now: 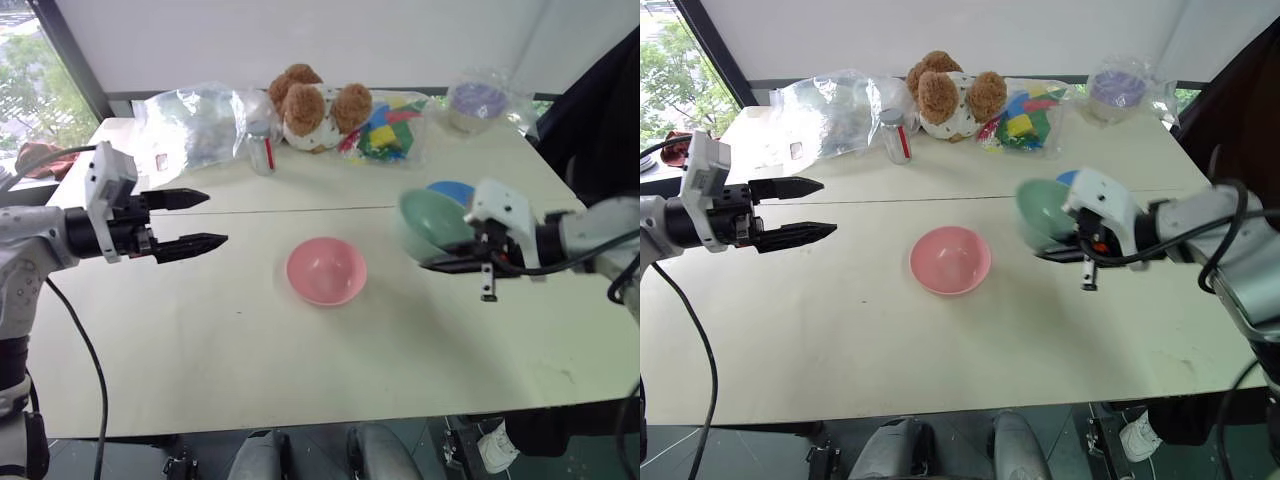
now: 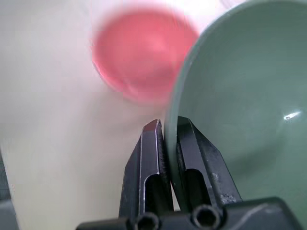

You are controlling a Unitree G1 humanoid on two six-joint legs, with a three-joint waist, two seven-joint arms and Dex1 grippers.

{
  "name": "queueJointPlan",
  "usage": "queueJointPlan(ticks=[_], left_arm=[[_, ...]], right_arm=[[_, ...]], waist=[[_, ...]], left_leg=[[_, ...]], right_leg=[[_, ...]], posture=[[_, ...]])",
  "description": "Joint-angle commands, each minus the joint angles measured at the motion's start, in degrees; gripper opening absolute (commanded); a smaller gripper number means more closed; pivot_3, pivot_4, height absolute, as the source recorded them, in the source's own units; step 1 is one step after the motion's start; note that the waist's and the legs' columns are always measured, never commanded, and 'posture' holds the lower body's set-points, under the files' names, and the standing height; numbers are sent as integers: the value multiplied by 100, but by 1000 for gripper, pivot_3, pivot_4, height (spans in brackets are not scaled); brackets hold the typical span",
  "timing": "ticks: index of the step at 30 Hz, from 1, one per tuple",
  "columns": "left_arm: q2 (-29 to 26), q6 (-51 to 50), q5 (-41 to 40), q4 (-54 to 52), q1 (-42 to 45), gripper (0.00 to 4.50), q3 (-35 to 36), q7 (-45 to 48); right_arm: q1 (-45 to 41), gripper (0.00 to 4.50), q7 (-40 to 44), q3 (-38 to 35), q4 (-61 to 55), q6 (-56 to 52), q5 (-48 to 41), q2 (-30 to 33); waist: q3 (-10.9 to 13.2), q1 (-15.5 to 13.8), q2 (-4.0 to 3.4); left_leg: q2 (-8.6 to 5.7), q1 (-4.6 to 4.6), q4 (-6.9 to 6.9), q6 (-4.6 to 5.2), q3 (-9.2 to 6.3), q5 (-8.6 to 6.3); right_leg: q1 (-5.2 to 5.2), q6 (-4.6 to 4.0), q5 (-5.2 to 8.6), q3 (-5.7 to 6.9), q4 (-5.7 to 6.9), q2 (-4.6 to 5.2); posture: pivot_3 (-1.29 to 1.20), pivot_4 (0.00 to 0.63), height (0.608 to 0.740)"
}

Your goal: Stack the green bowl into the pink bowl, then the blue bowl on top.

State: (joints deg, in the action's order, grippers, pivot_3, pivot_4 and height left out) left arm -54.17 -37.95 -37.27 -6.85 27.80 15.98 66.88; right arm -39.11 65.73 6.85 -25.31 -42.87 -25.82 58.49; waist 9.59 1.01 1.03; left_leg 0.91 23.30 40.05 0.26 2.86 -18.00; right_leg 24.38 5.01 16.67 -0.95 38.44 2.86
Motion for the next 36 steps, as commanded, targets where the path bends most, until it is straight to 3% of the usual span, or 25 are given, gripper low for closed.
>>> queueJointPlan(ticks=[1, 8, 12, 15, 22, 25, 28, 32, 36], left_arm=[[-86, 155, 4, -66, 63, 4500, 101, -40], [-141, 52, -75, -319, -142, 4500, 218, -185], [-172, -180, -281, -697, -449, 4500, 402, -338], [-117, -265, -381, -874, -571, 4500, 446, -496], [-87, -324, -463, -930, -663, 4500, 403, -655], [-81, -303, -445, -894, -642, 4500, 353, -665], [-35, -286, -418, -848, -534, 4500, 229, -683], [-37, -258, -400, -796, -462, 4500, 145, -672], [-48, -217, -367, -740, -399, 4500, 63, -649]], right_arm=[[-365, 52, 65, 779, 185, 306, 310, -601], [-1027, 52, 264, 1989, 1221, 1384, 1460, -1564], [-1123, 52, 562, 2512, 1834, 2258, 2262, -1608], [-1139, 1009, 758, 2453, 1893, 2299, 2236, -1722], [-1477, 4391, 650, 1353, 1618, 1483, 1583, -1830], [-1638, 4454, 462, 807, 1723, 1087, 1380, -1709], [-1470, 4454, 187, 333, 2385, 1053, 1669, -1119], [-949, 4454, -139, 375, 3233, 1431, 2231, -562], [-730, 4454, -484, 421, 4127, 1514, 2543, -609]], waist=[[0, -32, 0], [1, -22, 0], [1, -14, 0], [1, -13, 0], [2, -7, -1], [1, -23, -1], [1, -61, 1], [-1, -43, 3], [2, 47, -2]], left_leg=[[-4, 3, 1, 0, 3, 0], [-13, 11, 5, 0, 6, 0], [-12, 10, 3, -2, 5, 1], [-12, 10, 3, -1, 5, 1], [-10, 9, 3, -3, 2, 2], [-10, 9, 3, -3, 2, 2], [-14, 9, 1, -3, -2, 1], [-31, 9, 1, -1, 1, 0], [-29, 9, -5, -2, 17, 1]], right_leg=[[1, 0, 0, -1, -1, 5], [8, 0, 0, 4, -1, 15], [9, 0, 0, 4, -1, 14], [9, 0, 0, 5, 0, 15], [9, 0, 0, 6, 3, 15], [8, 0, 0, 7, 2, 19], [5, 0, 0, 15, -2, 28], [-7, -1, 0, 17, -17, 45], [7, 0, 0, 4, -8, 39]], posture=[[0, 150, 740], [0, 150, 740], [0, 150, 740], [0, 150, 740], [0, 150, 740], [0, 150, 740], [0, 150, 740], [0, 150, 740], [0, 150, 740]])
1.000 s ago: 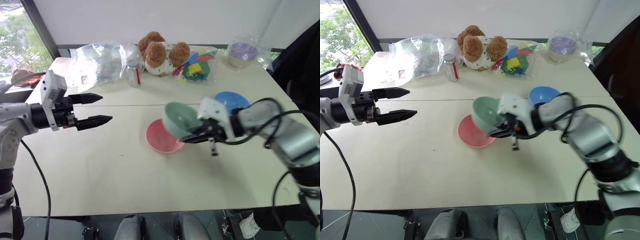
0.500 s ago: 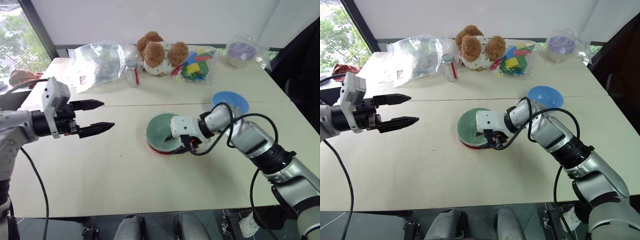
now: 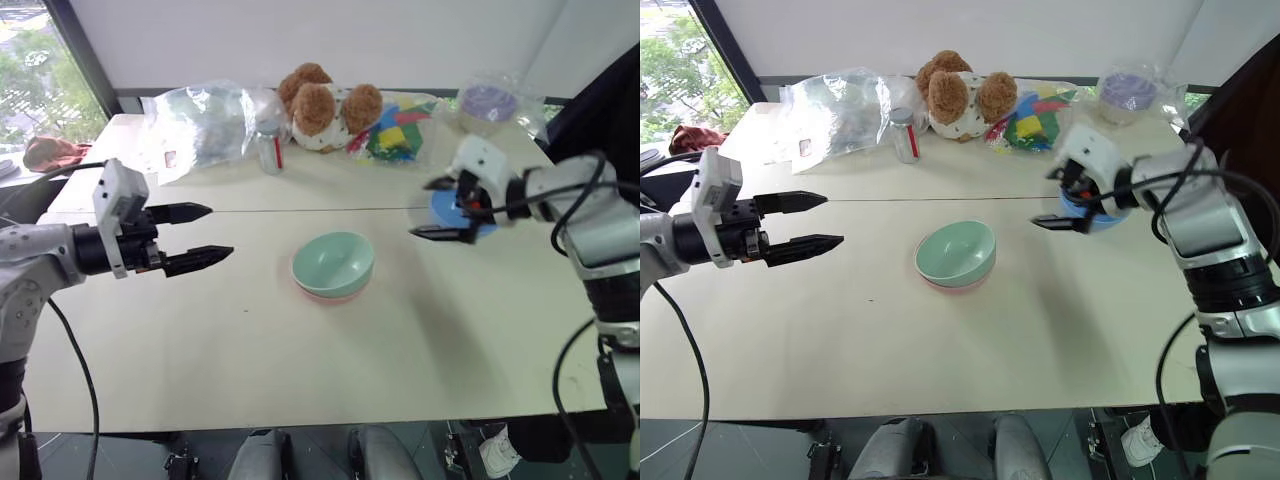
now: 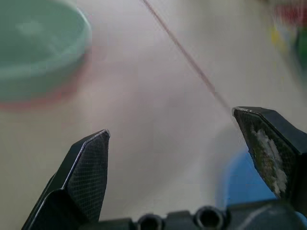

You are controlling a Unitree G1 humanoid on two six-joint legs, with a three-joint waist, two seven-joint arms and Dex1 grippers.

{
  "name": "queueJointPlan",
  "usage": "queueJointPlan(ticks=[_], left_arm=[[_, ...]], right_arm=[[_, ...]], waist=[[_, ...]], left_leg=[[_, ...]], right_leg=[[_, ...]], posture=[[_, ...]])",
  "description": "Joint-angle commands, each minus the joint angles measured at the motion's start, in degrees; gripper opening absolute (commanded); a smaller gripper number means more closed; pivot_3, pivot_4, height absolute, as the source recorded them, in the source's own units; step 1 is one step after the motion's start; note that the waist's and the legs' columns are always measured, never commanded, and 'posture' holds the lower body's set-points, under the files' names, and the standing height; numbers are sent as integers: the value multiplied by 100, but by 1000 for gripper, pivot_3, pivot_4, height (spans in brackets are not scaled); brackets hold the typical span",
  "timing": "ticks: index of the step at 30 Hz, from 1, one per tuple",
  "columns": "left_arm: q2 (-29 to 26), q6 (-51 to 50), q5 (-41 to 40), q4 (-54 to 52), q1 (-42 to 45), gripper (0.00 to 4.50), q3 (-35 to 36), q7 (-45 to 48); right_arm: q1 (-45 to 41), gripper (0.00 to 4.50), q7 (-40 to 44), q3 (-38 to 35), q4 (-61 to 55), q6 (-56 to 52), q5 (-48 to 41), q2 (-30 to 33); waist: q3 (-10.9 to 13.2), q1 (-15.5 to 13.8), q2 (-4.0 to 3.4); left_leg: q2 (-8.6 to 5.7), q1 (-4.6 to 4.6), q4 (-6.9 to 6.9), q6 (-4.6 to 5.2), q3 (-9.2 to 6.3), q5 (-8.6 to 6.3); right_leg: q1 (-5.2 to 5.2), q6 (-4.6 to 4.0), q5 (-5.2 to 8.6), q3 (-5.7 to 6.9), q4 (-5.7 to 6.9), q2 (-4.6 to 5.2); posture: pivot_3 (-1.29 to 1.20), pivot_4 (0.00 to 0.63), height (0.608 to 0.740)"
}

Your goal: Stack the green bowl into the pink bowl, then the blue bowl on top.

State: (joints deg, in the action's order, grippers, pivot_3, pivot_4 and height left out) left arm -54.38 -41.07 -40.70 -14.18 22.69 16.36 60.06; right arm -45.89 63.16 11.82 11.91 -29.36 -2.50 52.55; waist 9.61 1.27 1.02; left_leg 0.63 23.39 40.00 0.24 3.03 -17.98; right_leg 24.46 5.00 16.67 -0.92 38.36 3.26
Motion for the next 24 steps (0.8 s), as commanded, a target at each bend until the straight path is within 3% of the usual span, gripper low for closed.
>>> queueJointPlan(ticks=[1, 8, 11, 18, 22, 24], left_arm=[[-23, 104, -12, 7, 138, 4500, 1, 34], [-29, 171, 53, 57, 212, 4500, -96, 28], [-31, 169, 50, 38, 209, 4500, -94, 2], [-11, 173, 54, -4, 179, 4500, -74, -73], [5, 189, 58, -2, 179, 4500, -82, -87], [5, 196, 57, 27, 200, 4500, -84, -72]], right_arm=[[-44, 4454, -337, 6, 733, 306, 361, -61], [-518, 4454, -707, 200, 2455, 1045, 832, -653], [-790, 3620, -791, 257, 3075, 1380, 992, -841], [-1352, 54, -713, 288, 3882, 1998, 1230, -1057], [-1338, 18, -113, 273, 3119, 2192, 1191, -848], [-1214, 18, 508, 169, 2192, 2098, 910, -677]], waist=[[2, 40, -4], [2, 133, -4], [4, 126, -7], [4, 113, -7], [6, 117, -11], [10, 114, -18]], left_leg=[[3, -2, -1, -2, 1, 1], [12, -5, -1, -5, 4, 3], [14, -5, -2, -23, 2, 13], [14, -3, -2, -33, 2, 19], [14, -3, -2, -34, 1, 19], [14, -2, -3, -34, 1, 19]], right_leg=[[3, 0, 0, -1, 5, -4], [3, 0, 0, -8, 10, -16], [4, 0, 0, -8, 12, -21], [3, 0, 0, -7, 8, -18], [3, 0, 0, -7, 9, -17], [5, 0, 0, -7, 9, -17]], posture=[[0, 150, 740], [0, 150, 740], [0, 150, 740], [0, 150, 740], [0, 150, 740], [0, 150, 740]])
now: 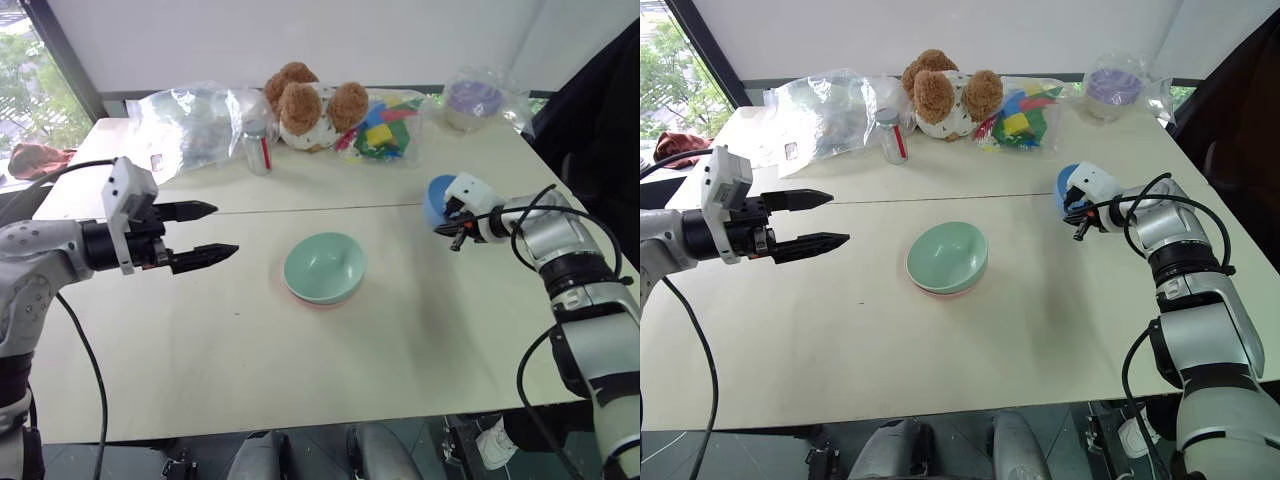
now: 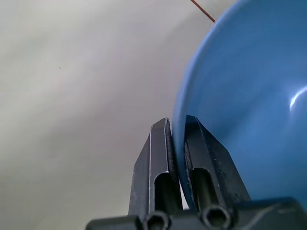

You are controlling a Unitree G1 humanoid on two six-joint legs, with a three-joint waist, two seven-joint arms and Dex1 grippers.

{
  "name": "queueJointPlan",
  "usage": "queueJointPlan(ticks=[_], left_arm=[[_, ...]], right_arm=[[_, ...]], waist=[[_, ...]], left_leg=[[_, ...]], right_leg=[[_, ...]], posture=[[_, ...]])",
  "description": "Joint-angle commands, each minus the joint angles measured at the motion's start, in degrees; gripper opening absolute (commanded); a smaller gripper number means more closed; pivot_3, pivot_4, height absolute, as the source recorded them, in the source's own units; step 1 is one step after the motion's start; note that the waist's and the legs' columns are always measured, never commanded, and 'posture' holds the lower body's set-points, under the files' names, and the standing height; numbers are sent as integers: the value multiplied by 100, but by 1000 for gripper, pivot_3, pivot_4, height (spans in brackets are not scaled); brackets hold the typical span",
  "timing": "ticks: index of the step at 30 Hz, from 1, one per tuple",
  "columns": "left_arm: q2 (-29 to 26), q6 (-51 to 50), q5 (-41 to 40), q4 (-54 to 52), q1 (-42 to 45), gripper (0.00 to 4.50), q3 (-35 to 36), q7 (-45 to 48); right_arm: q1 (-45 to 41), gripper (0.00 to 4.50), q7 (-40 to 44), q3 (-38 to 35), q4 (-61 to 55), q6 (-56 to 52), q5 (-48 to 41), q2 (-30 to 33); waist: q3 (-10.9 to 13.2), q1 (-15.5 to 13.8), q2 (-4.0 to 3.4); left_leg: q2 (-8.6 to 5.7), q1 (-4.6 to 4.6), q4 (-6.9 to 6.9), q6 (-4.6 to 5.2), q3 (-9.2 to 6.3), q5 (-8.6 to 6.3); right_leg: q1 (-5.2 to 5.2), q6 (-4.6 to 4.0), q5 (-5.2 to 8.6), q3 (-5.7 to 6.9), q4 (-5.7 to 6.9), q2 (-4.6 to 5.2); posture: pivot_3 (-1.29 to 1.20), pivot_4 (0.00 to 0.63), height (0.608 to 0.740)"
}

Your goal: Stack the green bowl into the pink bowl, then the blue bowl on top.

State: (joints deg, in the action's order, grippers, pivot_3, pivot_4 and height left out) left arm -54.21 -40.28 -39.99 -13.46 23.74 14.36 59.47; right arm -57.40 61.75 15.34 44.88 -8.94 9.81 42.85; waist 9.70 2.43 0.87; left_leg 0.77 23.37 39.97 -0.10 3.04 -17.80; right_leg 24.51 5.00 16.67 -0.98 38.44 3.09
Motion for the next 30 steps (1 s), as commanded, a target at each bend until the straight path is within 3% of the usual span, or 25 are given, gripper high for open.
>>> queueJointPlan(ticks=[1, 4, 8, 20, 24, 29, 30], left_arm=[[-12, 118, -16, -28, 108, 4500, 113, -3], [1, 139, -12, 30, 158, 4500, 70, 32], [45, 138, -18, 121, 256, 4500, -41, 108], [56, 75, -82, -69, 80, 4500, 45, -26], [57, 69, -102, -175, -57, 4500, 127, -110], [79, 54, -143, -251, -137, 4500, 168, -203], [91, 16, -190, -269, -148, 4500, 184, -217]], right_arm=[[30, 18, 1047, -260, -1734, 12, -599, 371], [236, 18, 2014, -329, -3406, -404, -1410, 526], [96, 18, 2443, -65, -4475, -1001, -1858, 277], [98, 18, 2789, 1097, -4453, -500, -1422, -453], [29, 1475, 2944, 1243, -4371, -324, -1335, -528], [-4, 4102, 2991, 1247, -4414, -231, -1271, -610], [-34, 4455, 2992, 1174, -4468, -275, -1320, -603]], waist=[[2, -2, -3], [2, -4, -3], [1, -5, -2], [0, -53, 0], [0, -44, 0], [0, -39, 0], [0, -39, 0]], left_leg=[[0, 1, -1, 1, -1, 0], [2, 2, -4, 19, -7, -11], [6, -1, 1, 27, -11, -16], [-4, 2, 6, 24, -13, -14], [-4, 1, 6, 25, -13, -14], [-4, 1, 6, 25, -14, -15], [-4, 1, 6, 25, -14, -15]], right_leg=[[2, 0, 0, 0, 1, 0], [3, 0, 0, 6, 0, -1], [-1, 0, 0, 7, 4, -4], [-2, 0, 0, 15, 2, 10], [-2, 0, 0, 16, 2, 10], [-2, 0, 0, 16, 3, 10], [-2, 0, 0, 16, 2, 10]], posture=[[0, 150, 740], [0, 150, 740], [0, 150, 740], [0, 150, 740], [0, 150, 740], [0, 150, 740], [0, 150, 740]])
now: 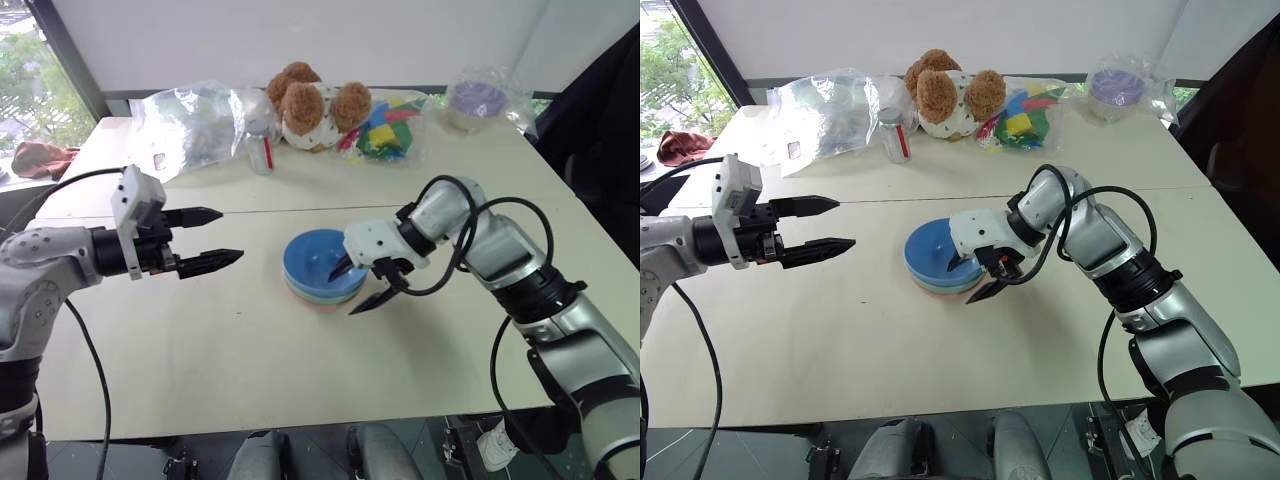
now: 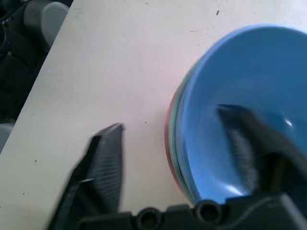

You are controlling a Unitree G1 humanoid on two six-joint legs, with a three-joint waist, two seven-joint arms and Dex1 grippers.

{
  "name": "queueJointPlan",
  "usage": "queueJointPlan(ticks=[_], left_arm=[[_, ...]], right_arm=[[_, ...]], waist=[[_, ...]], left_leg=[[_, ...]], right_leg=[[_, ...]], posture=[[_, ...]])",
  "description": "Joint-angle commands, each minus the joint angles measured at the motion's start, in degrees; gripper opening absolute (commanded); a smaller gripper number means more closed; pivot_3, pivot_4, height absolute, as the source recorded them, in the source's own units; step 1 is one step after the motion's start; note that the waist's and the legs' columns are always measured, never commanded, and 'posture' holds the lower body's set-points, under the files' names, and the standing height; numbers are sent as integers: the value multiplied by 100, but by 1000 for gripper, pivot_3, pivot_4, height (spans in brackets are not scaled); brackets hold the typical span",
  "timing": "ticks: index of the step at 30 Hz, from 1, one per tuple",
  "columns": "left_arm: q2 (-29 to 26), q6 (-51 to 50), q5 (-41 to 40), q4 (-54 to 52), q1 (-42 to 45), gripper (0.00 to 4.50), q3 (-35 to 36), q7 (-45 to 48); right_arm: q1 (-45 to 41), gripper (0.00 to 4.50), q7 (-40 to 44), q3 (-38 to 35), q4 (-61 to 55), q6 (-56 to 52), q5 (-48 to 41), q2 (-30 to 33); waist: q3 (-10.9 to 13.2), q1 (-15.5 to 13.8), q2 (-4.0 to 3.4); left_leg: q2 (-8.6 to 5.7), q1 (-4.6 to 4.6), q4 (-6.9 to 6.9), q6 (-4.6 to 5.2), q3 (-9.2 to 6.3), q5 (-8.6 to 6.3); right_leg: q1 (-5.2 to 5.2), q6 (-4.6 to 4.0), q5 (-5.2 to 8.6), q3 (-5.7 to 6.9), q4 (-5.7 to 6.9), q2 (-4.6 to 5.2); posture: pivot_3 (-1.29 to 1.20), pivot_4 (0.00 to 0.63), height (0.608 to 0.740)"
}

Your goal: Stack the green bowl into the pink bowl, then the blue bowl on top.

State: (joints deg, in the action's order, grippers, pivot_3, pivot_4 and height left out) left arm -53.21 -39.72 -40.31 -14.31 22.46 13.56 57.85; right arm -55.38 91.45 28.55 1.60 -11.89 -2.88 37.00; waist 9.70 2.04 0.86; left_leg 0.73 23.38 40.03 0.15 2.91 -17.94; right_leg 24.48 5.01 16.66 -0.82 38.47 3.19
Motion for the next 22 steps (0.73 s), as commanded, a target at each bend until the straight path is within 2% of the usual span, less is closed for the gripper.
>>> queueJointPlan(ticks=[1, 4, 9, 13, 17, 22], left_arm=[[-6, -81, -211, -213, -40, 4500, 281, -62], [-19, -147, -309, -276, -75, 4500, 313, -58], [-75, -271, -468, -353, -101, 4500, 355, -49], [-117, -334, -552, -410, -180, 4500, 421, -67], [-123, -441, -645, -484, -256, 4500, 483, -78], [-166, -446, -584, -563, -416, 4500, 429, -24]], right_arm=[[-265, 4455, 16, -251, -220, -104, -144, -8], [-349, 4455, -53, -665, -467, -591, -504, 117], [-160, 4455, -598, -1937, -871, -1828, -1154, 823], [393, 4455, -951, -2658, -1331, -2766, -1620, 1410], [1520, 4455, -1363, -3430, -1845, -3396, -1875, 2050], [2398, 4455, -1847, -3931, -2263, -3719, -2146, 2269]], waist=[[0, 1, 0], [0, -3, 0], [0, -106, 0], [-2, -130, 3], [-1, -128, 2], [-3, -85, -1]], left_leg=[[0, 0, 0, 0, 0, 0], [0, 0, 0, 0, -2, 0], [-1, 1, -2, 2, -6, -1], [-1, 1, -6, 2, -9, -2], [-2, 1, -10, 3, -7, -3], [-1, -4, -11, 4, -2, -3]], right_leg=[[0, 0, 0, 0, 0, 0], [0, 0, 0, 1, 0, 1], [-2, 0, 0, 5, -5, 6], [-8, -1, 0, 8, -16, 10], [-7, -1, 1, 7, -18, 14], [-7, -1, 1, 2, -14, 13]], posture=[[0, 150, 740], [0, 150, 740], [0, 150, 740], [0, 150, 740], [0, 150, 740], [0, 150, 740]])
